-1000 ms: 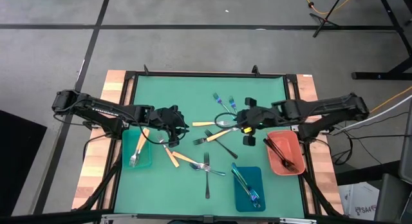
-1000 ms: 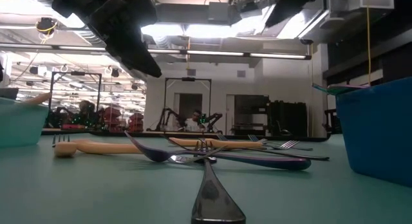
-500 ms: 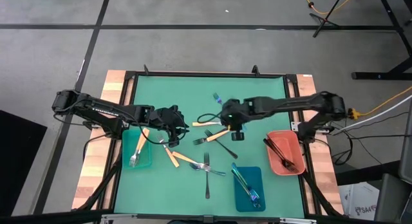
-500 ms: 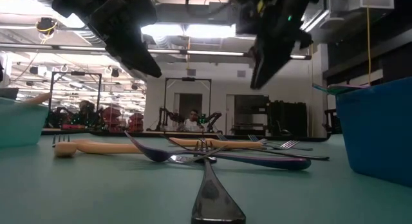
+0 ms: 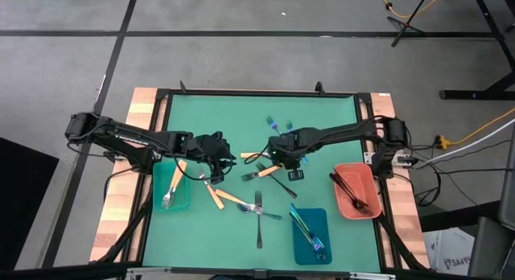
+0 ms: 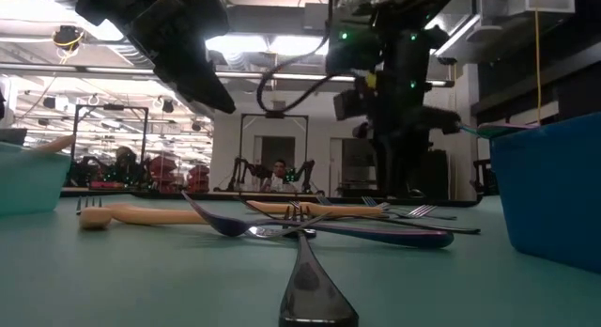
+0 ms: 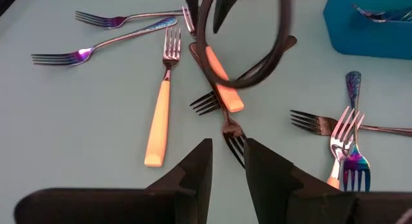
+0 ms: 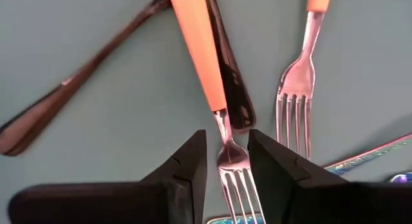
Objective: Sort silverware by color (type)
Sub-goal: Put the yellow fork into the green bin
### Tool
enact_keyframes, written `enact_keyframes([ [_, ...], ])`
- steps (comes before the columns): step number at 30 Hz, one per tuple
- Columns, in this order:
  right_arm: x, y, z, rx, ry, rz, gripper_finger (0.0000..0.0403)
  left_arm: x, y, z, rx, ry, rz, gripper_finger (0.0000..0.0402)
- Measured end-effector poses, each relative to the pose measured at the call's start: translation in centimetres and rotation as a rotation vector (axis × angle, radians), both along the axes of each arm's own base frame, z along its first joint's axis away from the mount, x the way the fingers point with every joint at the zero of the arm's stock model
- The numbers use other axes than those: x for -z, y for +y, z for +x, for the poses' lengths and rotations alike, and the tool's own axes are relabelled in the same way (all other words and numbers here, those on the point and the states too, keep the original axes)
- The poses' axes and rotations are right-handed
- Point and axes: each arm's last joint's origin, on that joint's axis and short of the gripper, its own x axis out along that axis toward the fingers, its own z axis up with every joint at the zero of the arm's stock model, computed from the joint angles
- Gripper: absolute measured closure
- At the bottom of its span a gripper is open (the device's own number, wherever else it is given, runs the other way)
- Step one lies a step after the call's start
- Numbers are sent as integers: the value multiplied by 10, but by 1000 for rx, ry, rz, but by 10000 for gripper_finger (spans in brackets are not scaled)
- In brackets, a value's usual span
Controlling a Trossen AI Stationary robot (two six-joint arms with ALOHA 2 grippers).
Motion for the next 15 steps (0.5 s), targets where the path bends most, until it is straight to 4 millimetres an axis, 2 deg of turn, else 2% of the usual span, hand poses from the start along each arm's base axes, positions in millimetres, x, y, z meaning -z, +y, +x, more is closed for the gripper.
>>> enact_keyframes([
  [9, 18, -1, 5, -26, 42, -20, 299, 0, 0, 0, 0, 0, 0, 319],
  [15, 18, -1, 7, -27, 19, -13, 299, 0, 0, 0, 0, 0, 0, 319],
])
